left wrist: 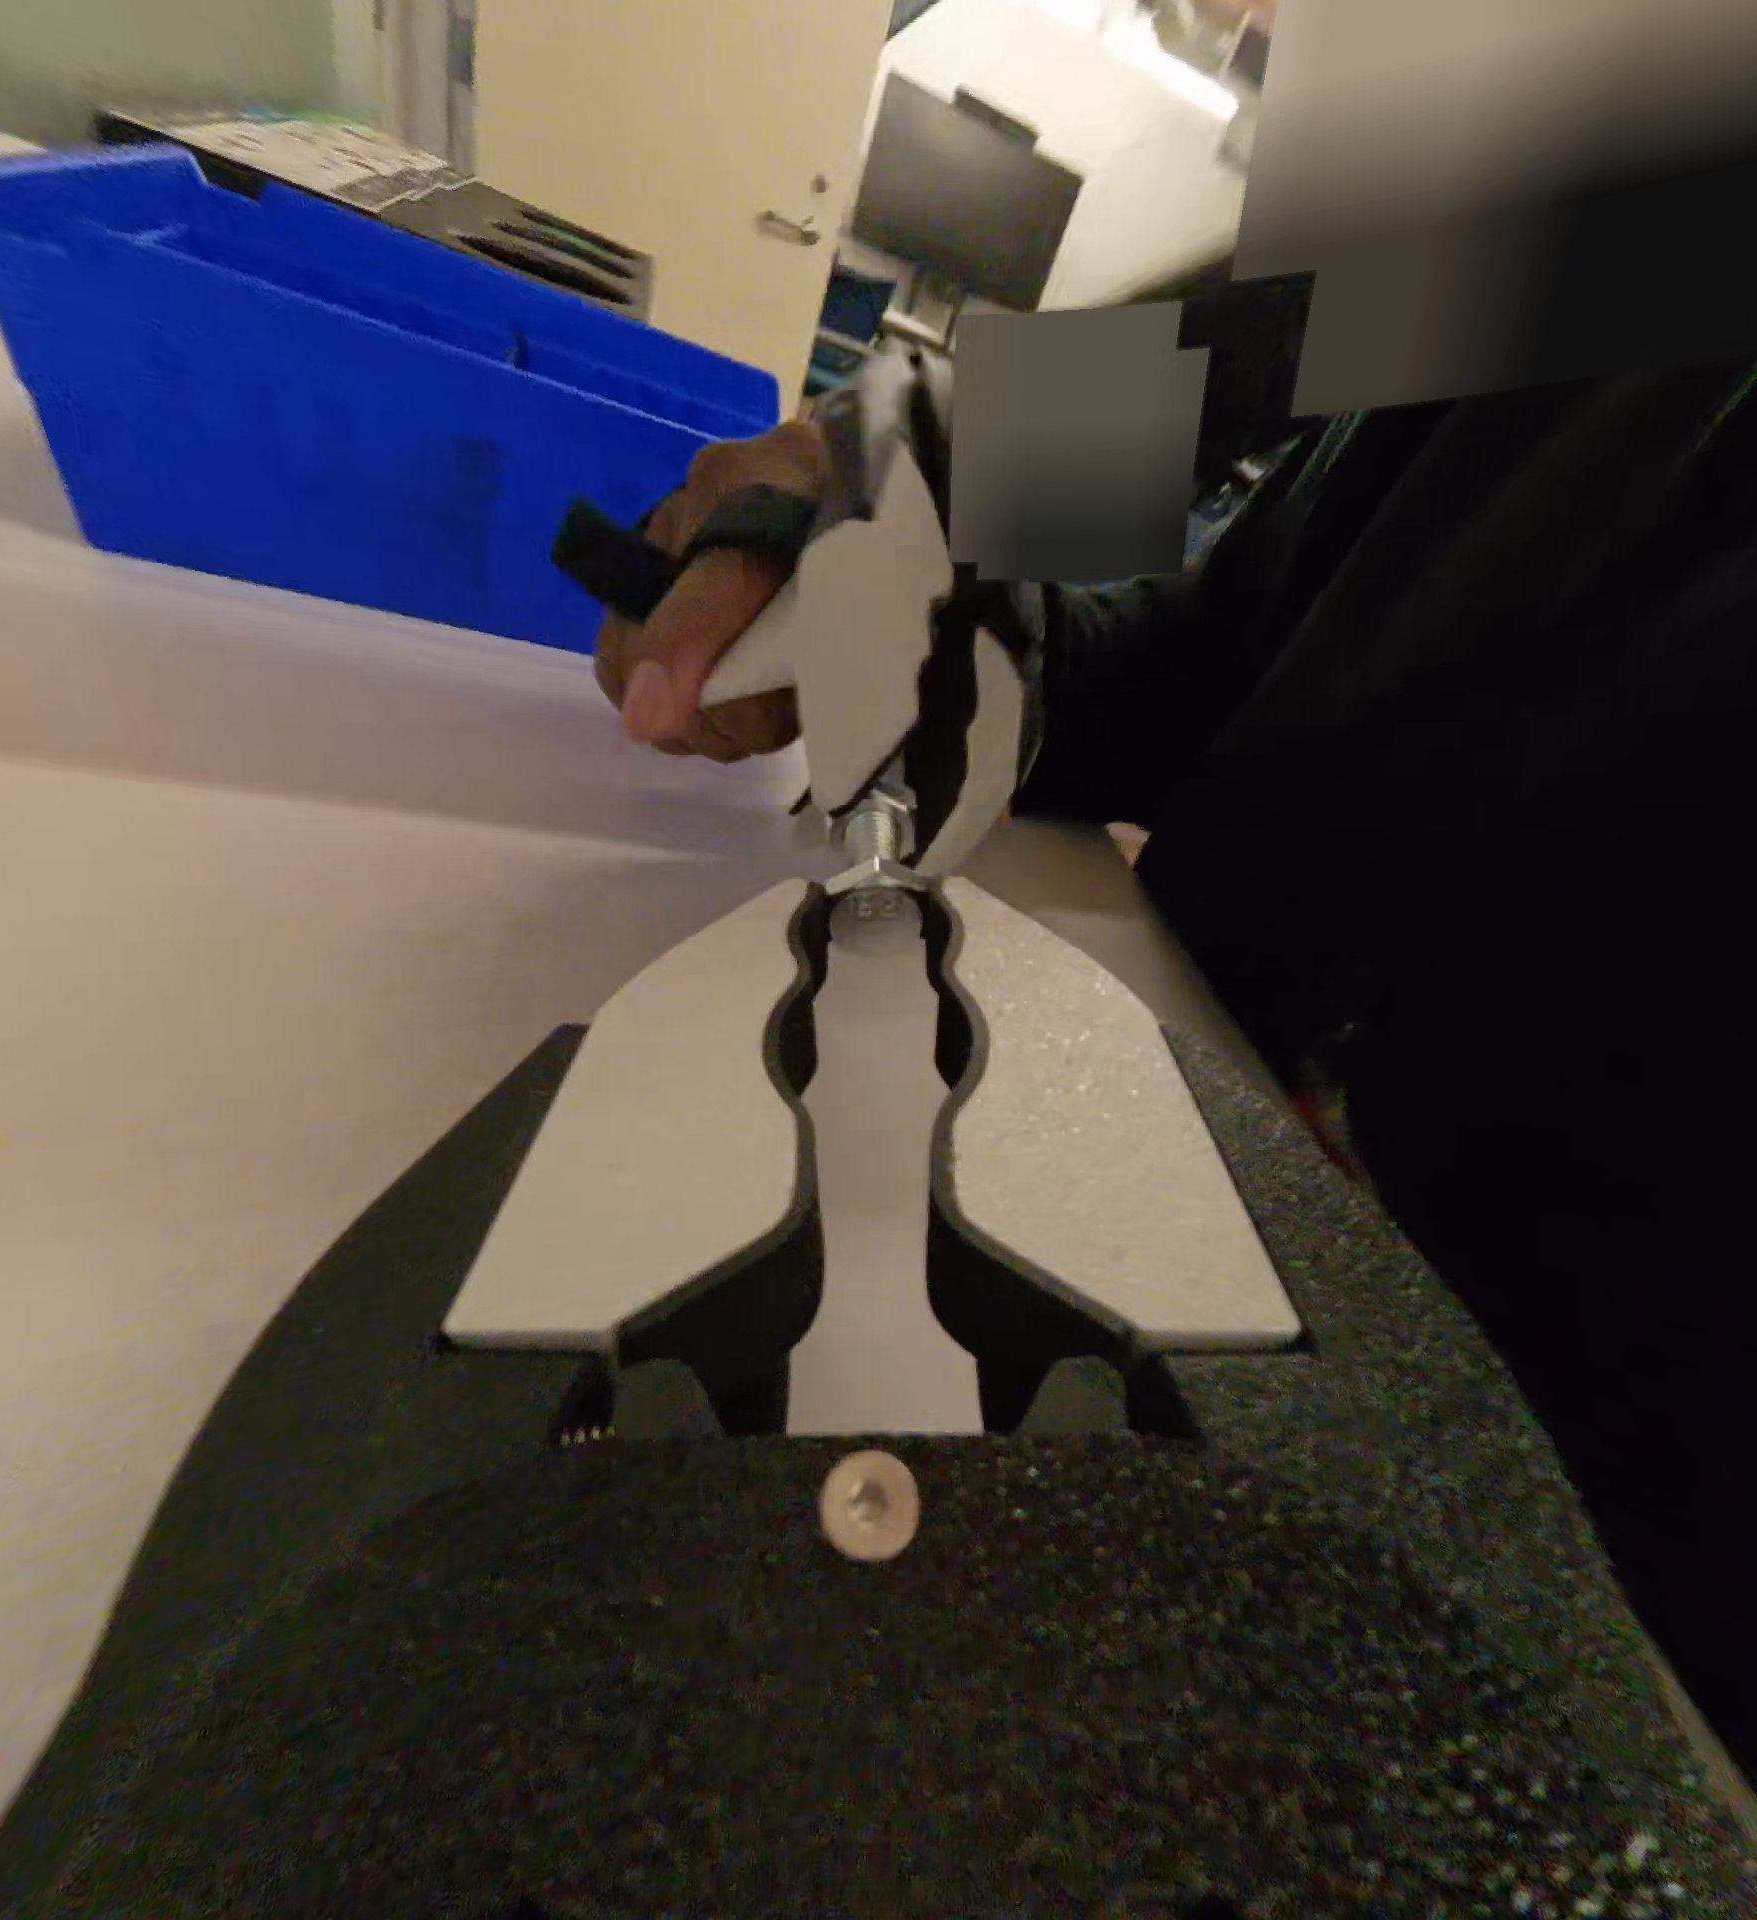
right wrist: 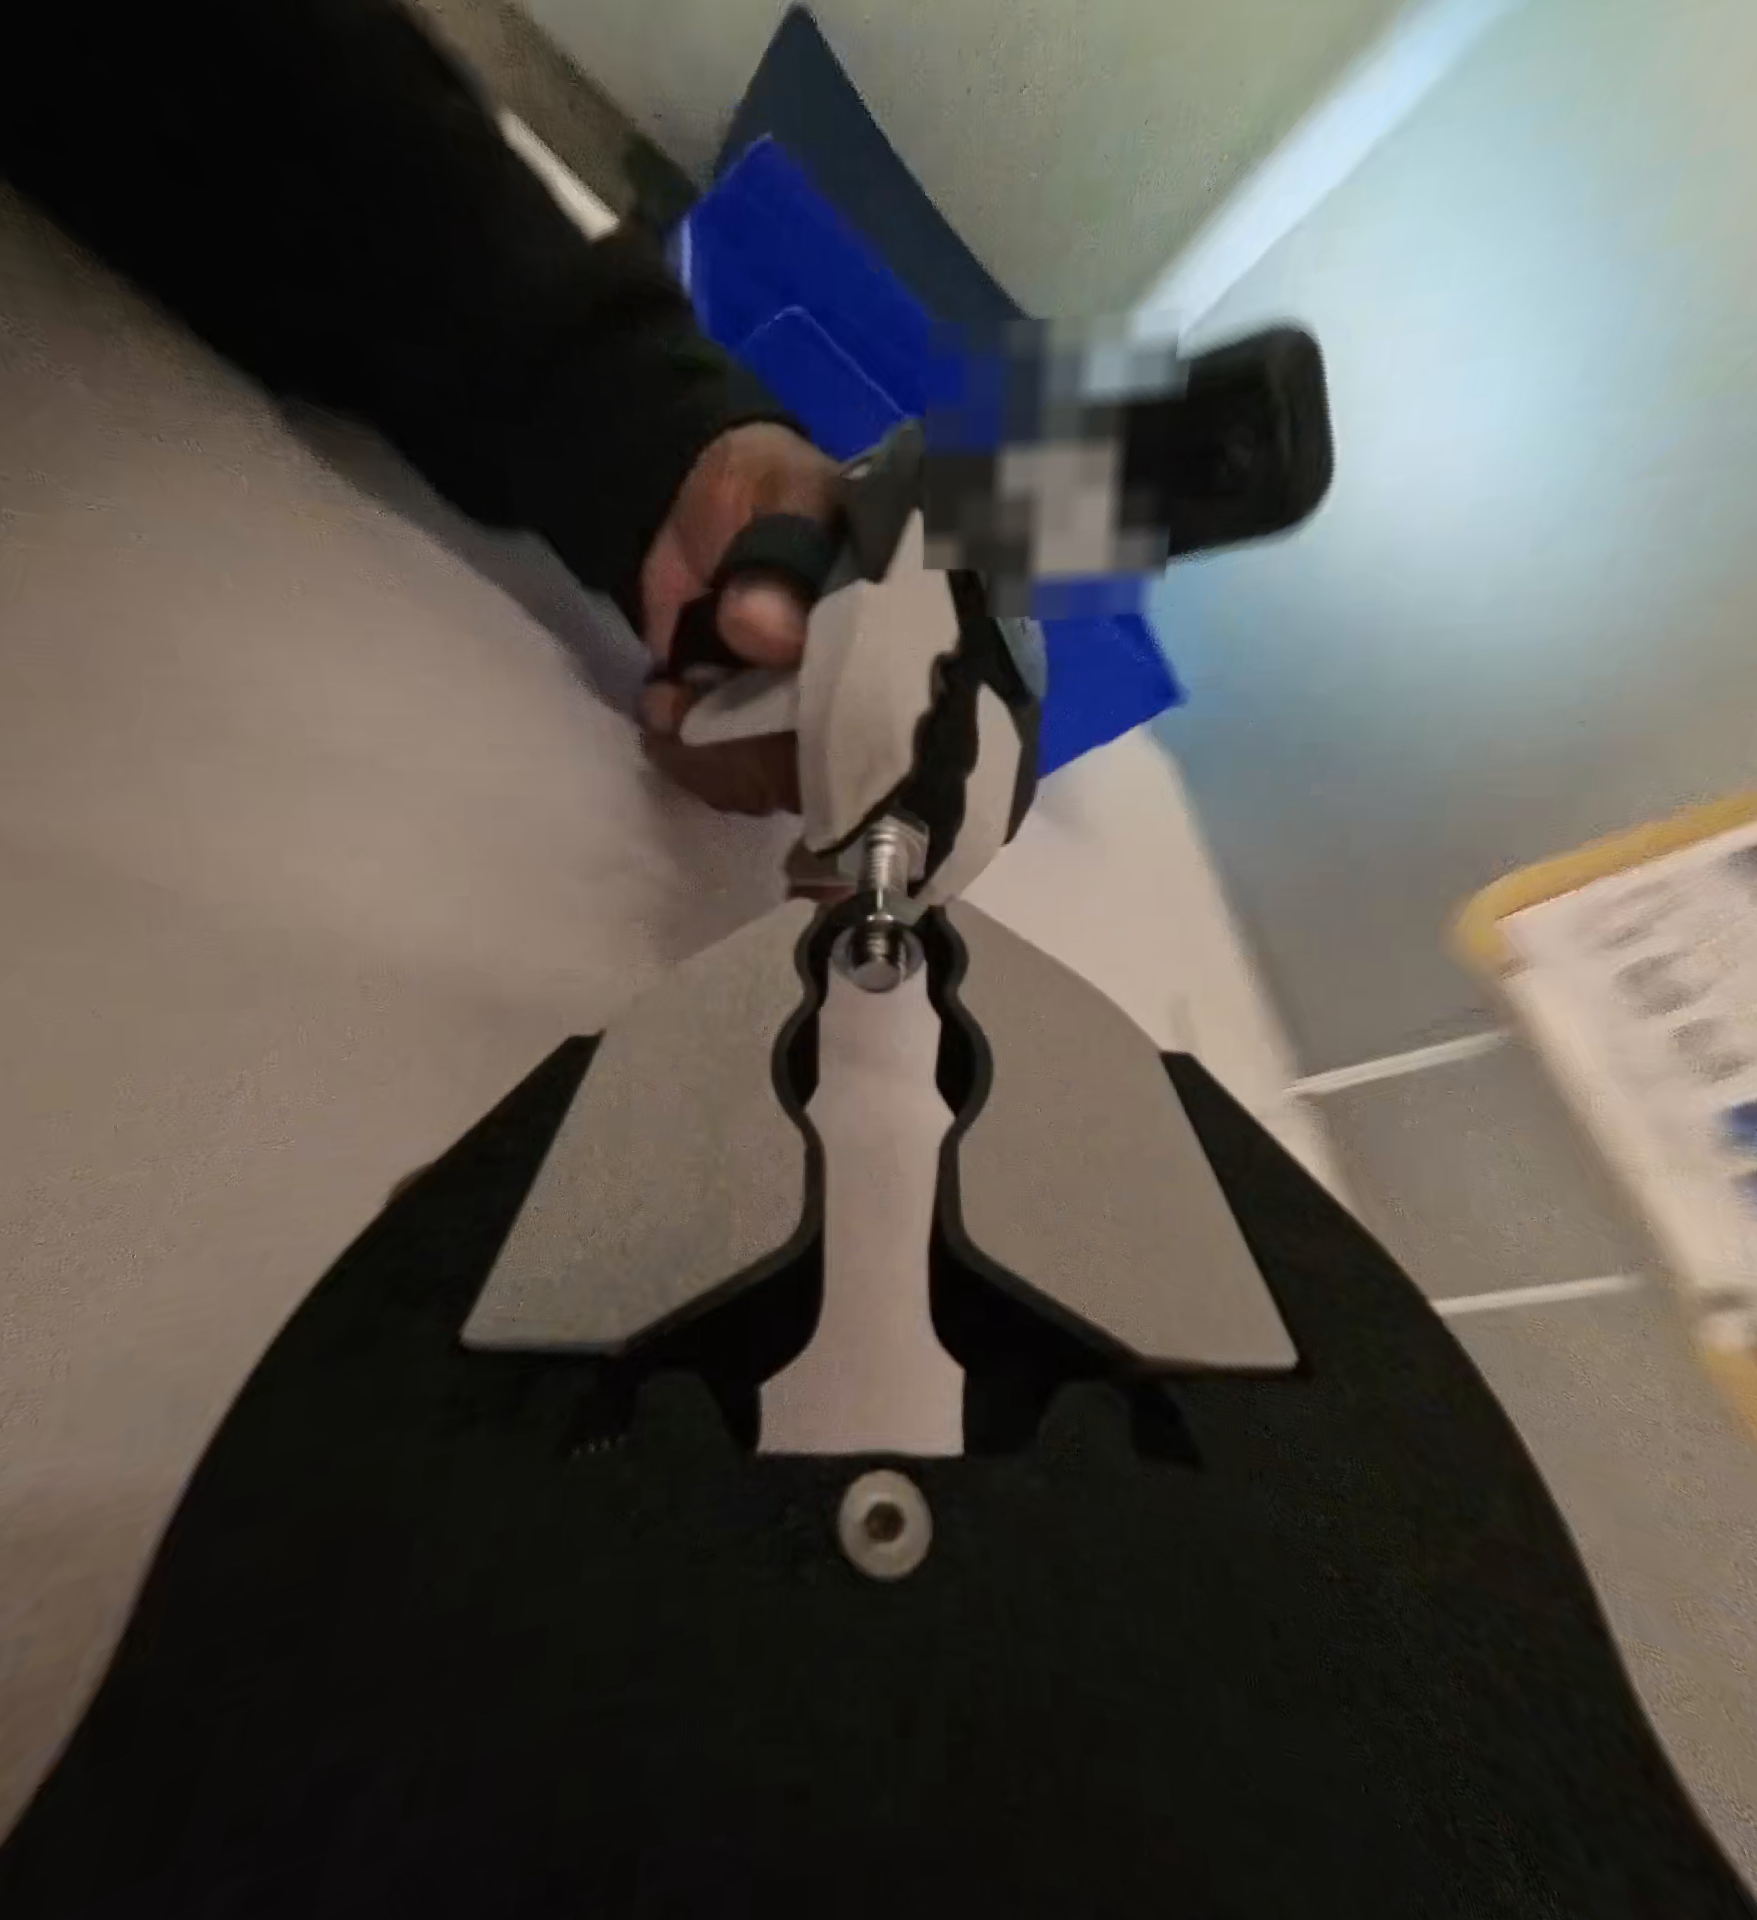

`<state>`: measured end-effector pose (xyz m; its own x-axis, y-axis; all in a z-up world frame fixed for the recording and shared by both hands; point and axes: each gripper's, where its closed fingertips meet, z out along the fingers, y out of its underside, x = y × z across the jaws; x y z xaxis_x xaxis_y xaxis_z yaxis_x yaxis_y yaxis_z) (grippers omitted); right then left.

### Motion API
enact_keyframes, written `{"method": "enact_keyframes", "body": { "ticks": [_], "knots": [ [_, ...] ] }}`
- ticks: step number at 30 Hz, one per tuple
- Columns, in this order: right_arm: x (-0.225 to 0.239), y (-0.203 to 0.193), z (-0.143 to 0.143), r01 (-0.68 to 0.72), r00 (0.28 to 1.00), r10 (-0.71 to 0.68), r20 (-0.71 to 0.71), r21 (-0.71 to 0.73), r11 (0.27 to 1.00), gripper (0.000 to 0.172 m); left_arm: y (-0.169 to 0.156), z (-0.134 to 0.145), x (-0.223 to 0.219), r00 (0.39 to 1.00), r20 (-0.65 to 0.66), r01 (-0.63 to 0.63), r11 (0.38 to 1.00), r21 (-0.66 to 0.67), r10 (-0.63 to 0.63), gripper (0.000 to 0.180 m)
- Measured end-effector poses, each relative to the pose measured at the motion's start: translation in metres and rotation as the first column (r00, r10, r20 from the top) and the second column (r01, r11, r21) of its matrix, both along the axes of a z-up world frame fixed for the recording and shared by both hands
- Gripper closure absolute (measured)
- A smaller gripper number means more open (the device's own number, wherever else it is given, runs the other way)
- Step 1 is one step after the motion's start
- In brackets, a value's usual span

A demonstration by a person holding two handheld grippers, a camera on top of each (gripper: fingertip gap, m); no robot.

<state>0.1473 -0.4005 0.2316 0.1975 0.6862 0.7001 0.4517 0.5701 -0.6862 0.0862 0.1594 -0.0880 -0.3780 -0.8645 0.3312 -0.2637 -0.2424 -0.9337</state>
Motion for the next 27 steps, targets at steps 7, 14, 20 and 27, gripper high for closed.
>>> {"method": "enact_keyframes", "body": {
  "ticks": [7, 14, 20, 27],
  "knots": [
    [0.005, 0.008, 0.007, -0.12, 0.958, -0.091, -0.272, -0.67, 0.733, 0.118, 0.01, 0.015, -0.002, 0.989, 0.123, -0.11, 0.973, 0.201, 0.086, 0.163],
    [-0.004, 0.005, 0.004, -0.132, 0.957, -0.088, -0.276, -0.686, 0.716, 0.153, 0.007, 0.009, -0.002, 0.993, 0.082, -0.099, 0.957, 0.273, 0.079, 0.163],
    [-0.001, 0.004, 0.003, 0.046, 0.999, -0.045, -0.013, 0.062, 0.997, 0.152, 0.002, 0.005, -0.002, 1.0, 0.019, -0.005, 1.0, -0.031, 0.005, 0.163],
    [0.006, 0.011, 0.022, -0.206, 0.913, -0.131, -0.386, -0.714, 0.67, 0.125, 0.01, 0.016, -0.004, 0.99, 0.116, -0.11, 0.968, 0.226, 0.085, 0.163]
  ]
}}
